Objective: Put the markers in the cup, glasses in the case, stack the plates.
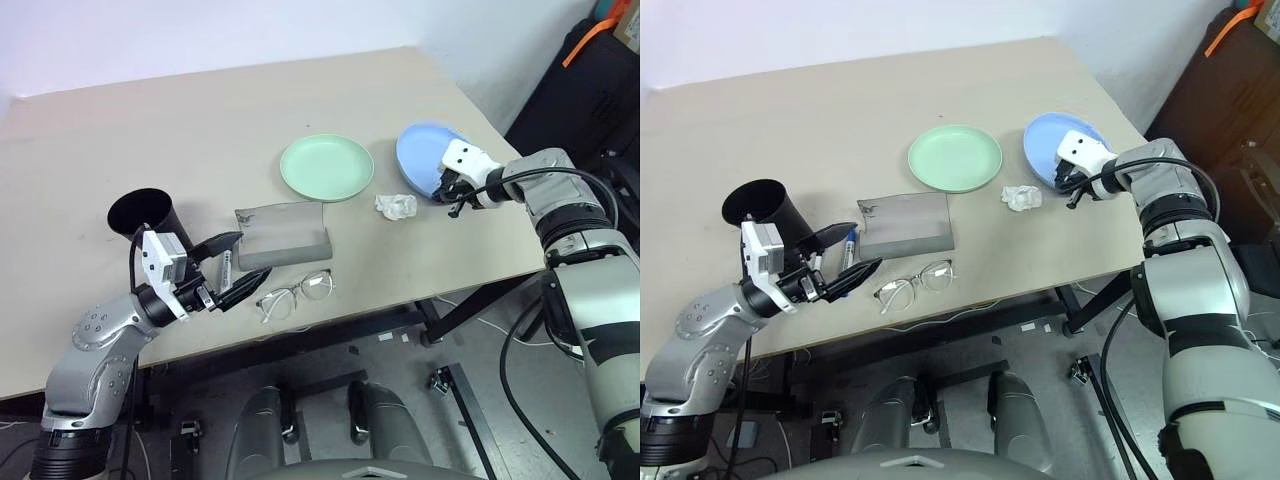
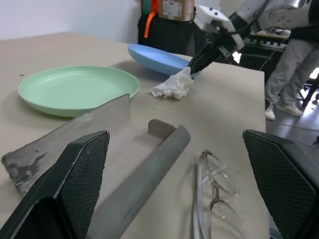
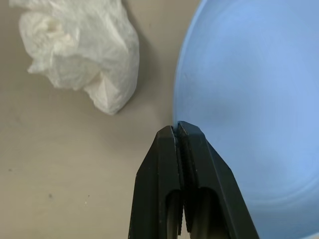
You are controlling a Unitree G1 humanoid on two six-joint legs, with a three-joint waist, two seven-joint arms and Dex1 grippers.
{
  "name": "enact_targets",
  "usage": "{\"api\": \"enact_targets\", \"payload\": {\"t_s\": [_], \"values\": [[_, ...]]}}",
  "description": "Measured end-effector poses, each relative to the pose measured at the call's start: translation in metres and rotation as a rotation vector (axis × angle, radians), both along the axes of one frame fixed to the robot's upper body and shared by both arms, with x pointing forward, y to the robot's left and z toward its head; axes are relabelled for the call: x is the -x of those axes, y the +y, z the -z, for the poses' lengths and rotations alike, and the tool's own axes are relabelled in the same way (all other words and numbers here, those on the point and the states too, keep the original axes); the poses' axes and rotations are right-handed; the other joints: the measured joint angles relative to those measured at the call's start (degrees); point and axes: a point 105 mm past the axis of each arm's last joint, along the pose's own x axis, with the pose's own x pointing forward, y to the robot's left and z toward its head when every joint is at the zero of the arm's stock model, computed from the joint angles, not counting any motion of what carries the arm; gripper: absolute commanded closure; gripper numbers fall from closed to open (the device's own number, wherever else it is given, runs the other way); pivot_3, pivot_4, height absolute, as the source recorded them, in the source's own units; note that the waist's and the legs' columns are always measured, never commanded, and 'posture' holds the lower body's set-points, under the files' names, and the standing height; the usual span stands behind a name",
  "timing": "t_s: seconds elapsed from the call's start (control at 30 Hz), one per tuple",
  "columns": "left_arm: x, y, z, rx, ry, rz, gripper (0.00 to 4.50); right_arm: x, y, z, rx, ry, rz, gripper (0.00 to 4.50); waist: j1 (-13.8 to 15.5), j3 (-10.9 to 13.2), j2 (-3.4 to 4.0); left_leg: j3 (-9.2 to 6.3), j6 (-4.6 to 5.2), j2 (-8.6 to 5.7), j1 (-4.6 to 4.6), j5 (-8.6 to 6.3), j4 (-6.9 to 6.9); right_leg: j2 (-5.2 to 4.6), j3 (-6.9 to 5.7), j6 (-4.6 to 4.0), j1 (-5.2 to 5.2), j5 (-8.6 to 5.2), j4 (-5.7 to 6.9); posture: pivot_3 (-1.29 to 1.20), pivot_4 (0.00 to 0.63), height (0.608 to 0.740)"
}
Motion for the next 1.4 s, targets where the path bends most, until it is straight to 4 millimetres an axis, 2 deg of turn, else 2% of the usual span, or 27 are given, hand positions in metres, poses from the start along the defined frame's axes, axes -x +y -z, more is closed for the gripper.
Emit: {"api": "enact_targets", "payload": {"t_s": [0.13,0.23,0.33,0.4,0.47,0.67,0.73,0.83,0.93,1.2,1.4], "values": [[0.001,0.002,0.003,0.002,-0.001,0.005,0.0,-0.003,0.005,-0.017,-0.045,-0.057,-0.012,4.48,-0.01,0.03,0.05,0.02,0.0,0.0,-0.02,0.0,-0.01,0.0,0.04,0.0,-0.06,0.0,0.0,0.0,0.15,0.719],[0.001,0.003,0.004,0.002,-0.004,0.011,0.0,-0.009,0.022,-0.046,-0.118,-0.154,-0.052,4.48,-0.16,0.05,0.08,0.02,0.0,0.01,-0.01,0.0,-0.04,0.02,0.07,-0.01,-0.1,0.0,0.01,0.0,0.15,0.719],[0.001,0.003,0.005,0.001,-0.005,0.014,0.0,-0.013,0.062,-0.072,-0.192,-0.243,-0.154,4.48,-0.82,0.03,0.09,-0.01,0.0,0.07,0.04,0.0,-0.07,0.11,0.06,-0.04,-0.08,0.02,0.02,0.0,0.15,0.719],[0.001,0.003,0.004,-0.001,-0.008,0.009,0.0,-0.013,0.09,-0.077,-0.24,-0.264,-0.217,4.48,-1.12,0.03,0.09,0.0,-0.02,0.09,0.04,0.01,-0.12,0.12,0.03,-0.05,-0.09,0.02,0.04,0.0,0.15,0.719],[0.0,0.003,0.003,-0.002,-0.01,0.0,0.0,-0.012,0.123,-0.074,-0.296,-0.263,-0.278,4.48,-1.38,0.03,0.1,0.02,-0.08,0.09,0.03,0.05,-0.1,0.11,0.03,-0.05,-0.09,0.02,0.07,0.0,0.15,0.719],[-0.001,-0.003,-0.005,-0.007,-0.025,-0.015,0.0,-0.01,0.183,-0.066,-0.356,-0.253,-0.352,4.48,-1.29,0.02,0.08,0.13,-0.1,0.09,0.0,0.06,-0.07,0.06,0.02,-0.04,-0.06,0.03,0.07,0.0,0.15,0.719],[-0.001,-0.004,-0.008,-0.009,-0.026,-0.023,0.0,-0.012,0.189,-0.056,-0.334,-0.244,-0.342,4.48,-1.15,0.01,0.07,0.16,-0.1,0.09,-0.01,0.06,-0.09,0.01,-0.01,-0.04,-0.06,0.03,0.06,0.0,0.15,0.719],[0.001,-0.005,-0.011,-0.013,-0.036,-0.035,0.0,-0.014,0.187,-0.036,-0.254,-0.211,-0.319,4.48,-1.2,0.02,0.07,0.22,-0.1,0.09,-0.03,0.06,-0.11,-0.03,-0.01,-0.04,-0.08,0.03,0.05,0.0,0.15,0.719],[0.005,-0.004,-0.009,-0.021,-0.029,-0.047,0.0,-0.012,0.185,-0.025,-0.198,-0.167,-0.341,4.48,-1.39,0.02,0.07,0.21,-0.11,0.09,-0.02,0.06,-0.16,0.04,0.0,-0.04,-0.11,0.02,0.05,0.0,0.15,0.719],[0.005,-0.004,-0.012,-0.025,-0.032,-0.07,0.0,-0.002,0.196,-0.012,-0.156,-0.095,-0.413,4.48,-1.42,0.02,0.07,0.23,-0.18,0.39,0.0,0.11,-0.13,0.15,0.0,-0.08,-0.15,0.04,0.09,0.0,0.15,0.719],[-0.002,-0.011,-0.028,-0.025,-0.059,-0.073,0.0,-0.003,0.203,-0.002,-0.156,-0.082,-0.38,4.48,-1.28,0.02,0.07,0.29,-0.19,0.47,-0.01,0.11,-0.15,0.17,-0.09,-0.11,-0.12,0.05,0.09,0.0,0.15,0.719]]}}
